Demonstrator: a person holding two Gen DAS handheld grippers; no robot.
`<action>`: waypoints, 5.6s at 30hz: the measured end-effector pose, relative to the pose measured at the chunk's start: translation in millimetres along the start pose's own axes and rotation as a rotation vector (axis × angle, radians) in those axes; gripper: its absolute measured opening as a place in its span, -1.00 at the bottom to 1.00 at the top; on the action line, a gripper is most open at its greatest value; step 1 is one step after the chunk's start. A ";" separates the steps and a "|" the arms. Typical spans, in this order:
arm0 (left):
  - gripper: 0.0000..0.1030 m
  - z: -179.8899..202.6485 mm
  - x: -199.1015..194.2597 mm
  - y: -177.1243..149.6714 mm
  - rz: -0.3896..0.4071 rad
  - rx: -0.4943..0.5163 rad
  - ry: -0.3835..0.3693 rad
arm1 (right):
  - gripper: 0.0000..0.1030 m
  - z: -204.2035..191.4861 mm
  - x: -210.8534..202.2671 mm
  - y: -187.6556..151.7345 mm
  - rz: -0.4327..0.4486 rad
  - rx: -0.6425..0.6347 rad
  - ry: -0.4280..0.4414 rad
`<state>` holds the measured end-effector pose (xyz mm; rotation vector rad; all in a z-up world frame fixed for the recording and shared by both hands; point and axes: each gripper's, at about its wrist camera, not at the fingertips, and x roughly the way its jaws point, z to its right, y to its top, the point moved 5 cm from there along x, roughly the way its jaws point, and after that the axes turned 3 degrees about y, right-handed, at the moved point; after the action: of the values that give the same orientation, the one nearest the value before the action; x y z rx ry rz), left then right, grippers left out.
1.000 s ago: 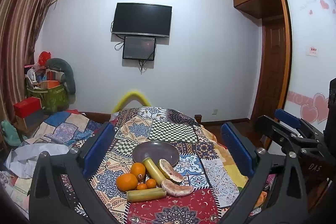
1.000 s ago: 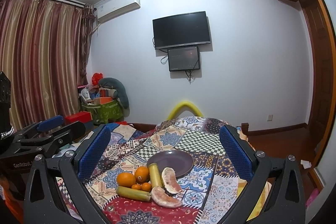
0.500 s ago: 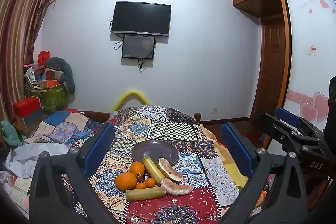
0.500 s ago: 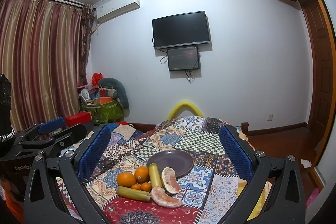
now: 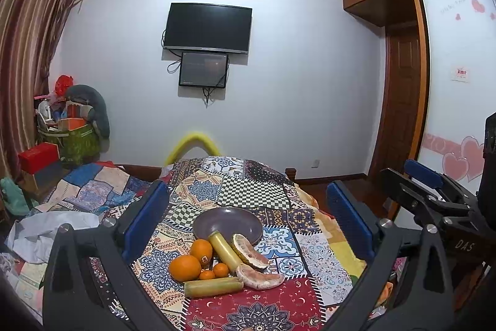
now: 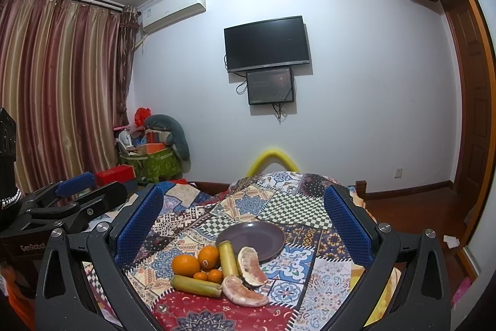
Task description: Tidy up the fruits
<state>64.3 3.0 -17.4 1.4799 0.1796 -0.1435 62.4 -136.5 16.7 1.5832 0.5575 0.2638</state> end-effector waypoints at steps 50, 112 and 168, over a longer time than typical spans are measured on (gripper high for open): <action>0.69 -52.3 170.2 -180.4 -0.671 -0.078 0.092 | 0.75 52.1 123.3 -155.5 -0.560 0.009 0.012; 0.58 -105.3 179.8 -233.8 -0.763 -0.172 0.286 | -0.19 10.7 167.9 -213.3 -0.768 -0.041 0.241; -0.27 -137.6 155.0 -238.5 -0.769 -0.199 0.243 | -0.24 32.8 141.5 -214.9 -0.802 0.084 0.202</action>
<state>162.6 121.6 -293.2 1.1626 0.9324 -0.5476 157.9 -93.0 -220.6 1.2992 1.3171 -0.2137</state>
